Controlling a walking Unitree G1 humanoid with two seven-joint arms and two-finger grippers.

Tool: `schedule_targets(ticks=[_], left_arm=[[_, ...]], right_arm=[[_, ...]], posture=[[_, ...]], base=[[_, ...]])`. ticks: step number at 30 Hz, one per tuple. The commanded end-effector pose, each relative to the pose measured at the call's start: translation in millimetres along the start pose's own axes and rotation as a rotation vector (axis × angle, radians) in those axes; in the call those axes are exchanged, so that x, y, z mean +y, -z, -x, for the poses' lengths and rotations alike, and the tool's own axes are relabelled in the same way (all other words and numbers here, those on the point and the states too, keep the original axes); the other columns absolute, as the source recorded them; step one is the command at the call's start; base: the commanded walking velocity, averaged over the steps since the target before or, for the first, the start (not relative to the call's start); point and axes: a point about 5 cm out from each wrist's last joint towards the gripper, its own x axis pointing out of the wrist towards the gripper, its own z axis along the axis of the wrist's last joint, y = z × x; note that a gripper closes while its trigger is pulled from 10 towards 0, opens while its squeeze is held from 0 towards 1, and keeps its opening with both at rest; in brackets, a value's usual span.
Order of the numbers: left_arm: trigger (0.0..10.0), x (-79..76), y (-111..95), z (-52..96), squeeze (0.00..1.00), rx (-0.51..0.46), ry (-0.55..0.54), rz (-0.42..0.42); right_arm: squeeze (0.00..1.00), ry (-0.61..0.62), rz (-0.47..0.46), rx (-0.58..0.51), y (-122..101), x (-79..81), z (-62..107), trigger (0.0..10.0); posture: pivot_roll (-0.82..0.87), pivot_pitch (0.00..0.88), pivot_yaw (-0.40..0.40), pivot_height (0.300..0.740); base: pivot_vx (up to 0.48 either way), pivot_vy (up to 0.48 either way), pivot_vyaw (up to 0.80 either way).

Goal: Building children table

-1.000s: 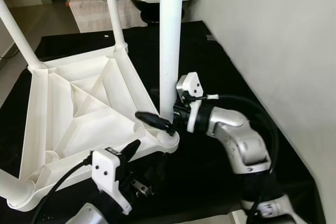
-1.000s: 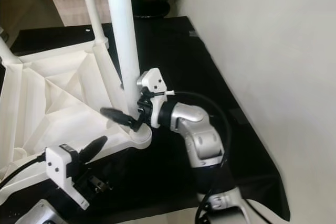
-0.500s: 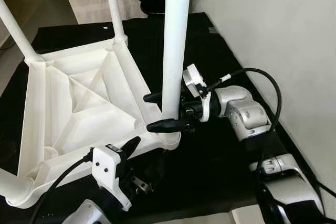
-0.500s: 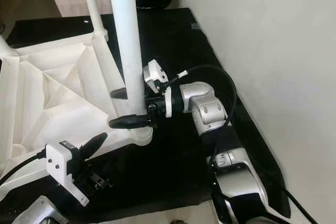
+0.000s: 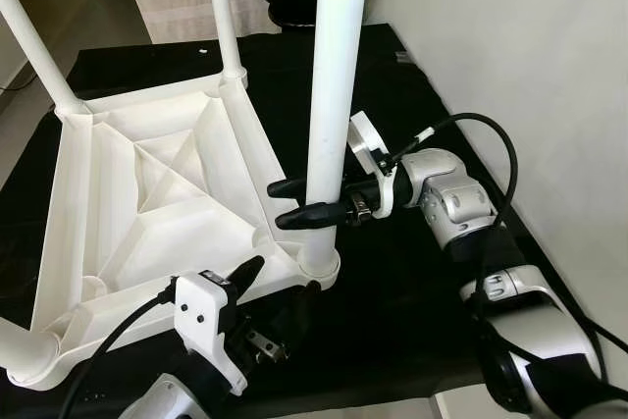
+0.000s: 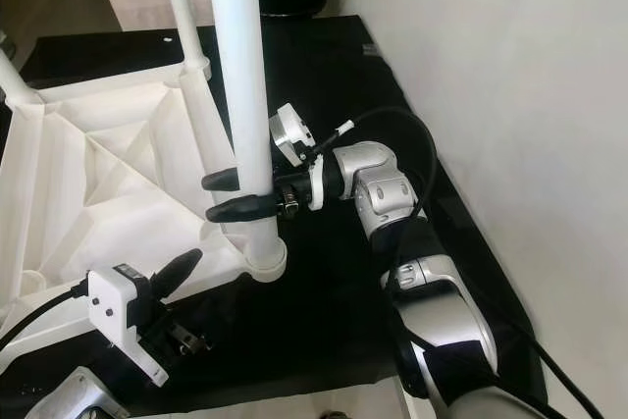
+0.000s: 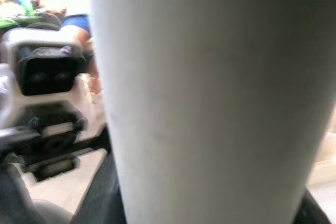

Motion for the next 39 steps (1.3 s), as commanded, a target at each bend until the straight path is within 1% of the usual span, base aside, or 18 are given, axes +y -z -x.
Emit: schedule_targets(ticks=[1, 2, 3, 4, 5, 6, 7, 9, 15, 16, 17, 21, 22, 23, 31, 32, 33, 39], left_arm=[[10.0, -0.1, -0.2, 1.0, 0.00, 0.001, -0.005, 0.008], [10.0, 0.4, -0.3, 1.2, 0.00, 0.000, -0.005, 0.008], [10.0, 1.1, -0.5, 1.6, 0.00, 0.001, -0.006, 0.006], [10.0, 1.1, -0.5, 1.6, 0.00, 0.001, -0.006, 0.006], [10.0, 2.2, -0.8, 2.1, 0.00, 0.002, -0.007, 0.004], [10.0, 3.2, -1.0, 2.3, 0.00, 0.002, -0.008, 0.003], [10.0, 3.2, -1.0, 2.3, 0.00, 0.002, -0.008, 0.003], [10.0, 4.8, -1.4, 2.4, 0.00, 0.005, -0.007, -0.001], [10.0, 6.3, -0.2, 1.1, 0.00, 0.011, -0.002, -0.004], [10.0, 6.2, -0.1, 0.4, 0.00, 0.011, 0.000, -0.005], [10.0, 6.2, -0.2, 0.2, 0.00, 0.008, -0.004, -0.006], [10.0, 6.7, -0.6, 0.3, 0.00, 0.001, -0.015, -0.005], [10.0, 6.2, -0.8, 0.1, 0.00, 0.000, -0.015, -0.004], [10.0, 5.3, -1.0, -0.1, 0.00, 0.000, -0.014, -0.004], [10.0, 3.0, -1.3, 0.1, 0.00, 0.000, -0.010, -0.001], [10.0, 2.8, -1.4, 0.1, 0.00, -0.001, -0.009, 0.000], [10.0, 2.1, -1.6, 0.3, 0.00, -0.002, -0.010, 0.001], [10.0, 0.2, -1.4, 0.6, 0.00, -0.002, -0.010, 0.005]], right_arm=[[0.00, 0.156, -0.026, 0.008, 9.4, 0.4, 4.3, 0.0], [0.00, 0.254, -0.039, 0.018, 15.2, 4.8, 3.6, 0.0], [0.00, 0.497, -0.032, 0.069, 26.8, 6.7, -2.5, 0.0], [0.00, 0.497, -0.032, 0.069, 26.8, 6.7, -2.5, 0.0], [0.00, 0.868, 0.017, 0.160, 36.1, 4.7, 1.3, 0.0], [0.00, 1.085, -0.031, 0.178, 43.3, 13.4, 7.8, 0.0], [0.00, 1.085, -0.031, 0.178, 43.3, 13.4, 7.8, 0.0], [0.00, 1.098, -0.039, 0.177, 46.7, 35.9, -6.6, 0.0], [0.00, 1.000, -0.022, 0.137, 44.1, 36.4, -26.4, 0.0], [0.00, 0.966, -0.031, 0.143, 44.2, 32.5, -30.0, 1.1], [0.00, 0.926, -0.039, 0.137, 41.4, 30.3, -34.0, 10.0], [0.00, 0.893, -0.052, 0.104, 33.0, 28.7, -39.3, 10.0], [0.59, 0.858, -0.068, 0.073, 29.1, 28.4, -40.4, 10.0], [1.00, 0.745, -0.090, 0.017, 21.1, 29.2, -42.8, 10.0], [1.00, 0.290, -0.011, 0.019, 6.4, 28.8, -25.3, 10.0], [0.59, 0.224, -0.010, 0.040, 6.3, 28.8, -20.6, 10.0], [0.00, 0.142, 0.061, 0.118, 6.9, 23.6, -9.0, 10.0], [0.00, 0.059, 0.030, 0.170, 4.5, 10.0, 6.6, 10.0]], posture=[[0.03, 0.156, -0.023, 0.740], [0.03, 0.157, -0.023, 0.740], [0.03, 0.156, -0.021, 0.740], [0.03, 0.156, -0.021, 0.740], [0.03, 0.155, -0.019, 0.740], [0.03, 0.156, -0.017, 0.740], [0.03, 0.156, -0.017, 0.740], [0.04, 0.152, 0.003, 0.740], [0.05, 0.140, -0.003, 0.740], [0.05, 0.138, -0.009, 0.740], [0.04, 0.139, -0.013, 0.740], [0.04, 0.139, -0.013, 0.740], [0.05, 0.142, -0.019, 0.740], [0.05, 0.142, -0.020, 0.740], [0.05, 0.147, -0.026, 0.740], [0.05, 0.147, -0.026, 0.740], [0.06, 0.149, -0.027, 0.740], [0.06, 0.150, -0.031, 0.740]], base=[[0.000, 0.000, 0.00], [0.000, 0.000, 0.00], [0.000, 0.000, 0.00], [0.000, 0.000, 0.00], [0.000, 0.000, 0.00], [0.000, 0.000, 0.00], [0.000, 0.000, 0.00], [0.000, 0.000, 0.00], [0.000, 0.000, 0.00], [0.000, 0.000, 0.00], [0.000, 0.000, 0.00], [0.000, 0.000, 0.00], [0.000, 0.000, 0.00], [0.000, 0.000, 0.00], [0.000, 0.000, 0.00], [0.000, 0.000, 0.00], [0.000, 0.000, 0.00], [0.000, 0.000, 0.00]])
